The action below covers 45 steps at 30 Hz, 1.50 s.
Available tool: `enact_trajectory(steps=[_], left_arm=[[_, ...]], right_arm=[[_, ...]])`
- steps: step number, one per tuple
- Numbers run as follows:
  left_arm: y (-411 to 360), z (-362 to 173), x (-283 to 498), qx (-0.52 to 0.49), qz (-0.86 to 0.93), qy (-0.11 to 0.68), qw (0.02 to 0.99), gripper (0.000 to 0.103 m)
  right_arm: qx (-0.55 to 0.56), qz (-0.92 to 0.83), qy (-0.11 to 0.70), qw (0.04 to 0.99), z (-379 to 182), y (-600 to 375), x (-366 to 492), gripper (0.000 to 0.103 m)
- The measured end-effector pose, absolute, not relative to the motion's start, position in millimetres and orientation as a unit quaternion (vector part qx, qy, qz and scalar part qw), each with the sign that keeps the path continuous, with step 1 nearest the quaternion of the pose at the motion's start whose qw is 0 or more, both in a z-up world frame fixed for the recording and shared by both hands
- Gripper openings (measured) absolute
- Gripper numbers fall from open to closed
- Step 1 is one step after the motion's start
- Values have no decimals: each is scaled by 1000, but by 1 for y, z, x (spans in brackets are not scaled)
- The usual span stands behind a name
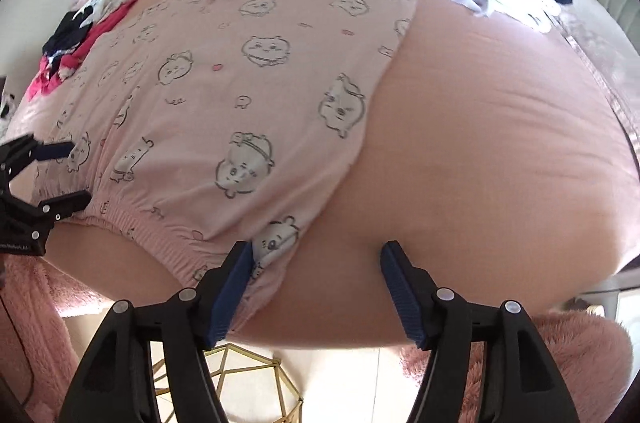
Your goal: Fold clothes
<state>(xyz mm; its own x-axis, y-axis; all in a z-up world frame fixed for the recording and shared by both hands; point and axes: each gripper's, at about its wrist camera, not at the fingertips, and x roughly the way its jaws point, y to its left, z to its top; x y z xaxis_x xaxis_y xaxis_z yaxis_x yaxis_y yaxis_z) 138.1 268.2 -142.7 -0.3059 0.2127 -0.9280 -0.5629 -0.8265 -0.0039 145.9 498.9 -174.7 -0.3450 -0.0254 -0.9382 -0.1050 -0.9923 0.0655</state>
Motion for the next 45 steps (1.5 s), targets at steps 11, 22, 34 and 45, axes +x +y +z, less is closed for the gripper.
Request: enact_trajectory(steps=[11, 22, 34, 45], left_arm=[[303, -107, 138, -508, 819, 83, 255, 87], [327, -155, 34, -521, 796, 124, 283, 87], [352, -158, -10, -516, 809, 119, 256, 87], [336, -166, 12, -521, 810, 95, 252, 87]], right_arm=[[-530, 842, 97, 8, -145, 523, 121, 66], [-555, 832, 1, 12, -182, 568, 57, 66], [-552, 833, -2, 34, -177, 569, 27, 67], [-539, 826, 163, 34, -162, 622, 58, 64]])
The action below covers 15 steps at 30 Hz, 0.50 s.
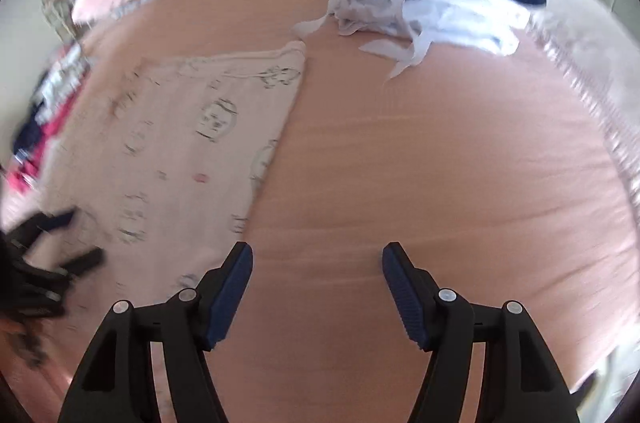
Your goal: Fold clothes
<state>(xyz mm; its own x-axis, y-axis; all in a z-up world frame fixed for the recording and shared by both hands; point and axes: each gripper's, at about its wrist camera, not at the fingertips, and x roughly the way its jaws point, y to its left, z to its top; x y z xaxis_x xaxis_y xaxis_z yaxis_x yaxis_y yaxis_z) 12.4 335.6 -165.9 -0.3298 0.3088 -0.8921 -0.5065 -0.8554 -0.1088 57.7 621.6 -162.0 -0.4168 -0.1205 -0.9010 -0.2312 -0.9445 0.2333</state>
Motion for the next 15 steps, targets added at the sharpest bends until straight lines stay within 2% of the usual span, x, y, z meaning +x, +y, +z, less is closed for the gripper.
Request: enact_trajectory(steps=[1, 3, 7, 13, 14, 15], left_arm=[[335, -164, 14, -522, 810, 91, 252, 87], [334, -162, 17, -522, 809, 89, 254, 87], [333, -160, 20, -522, 808, 95, 257, 87], [336, -162, 22, -521, 808, 104, 253, 87], [337, -162, 23, -521, 808, 107, 253, 87], [338, -162, 24, -521, 808, 110, 252, 87]], right_arm=[[-536, 816, 215, 10, -164, 624, 59, 53], [-541, 808, 233, 3, -168, 619, 59, 43], [-540, 810, 226, -12, -165, 605, 57, 40], [-556, 814, 166, -13, -171, 580, 50, 39], [-556, 818, 146, -9, -173, 576, 49, 36], [-555, 823, 124, -5, -175, 572, 48, 24]])
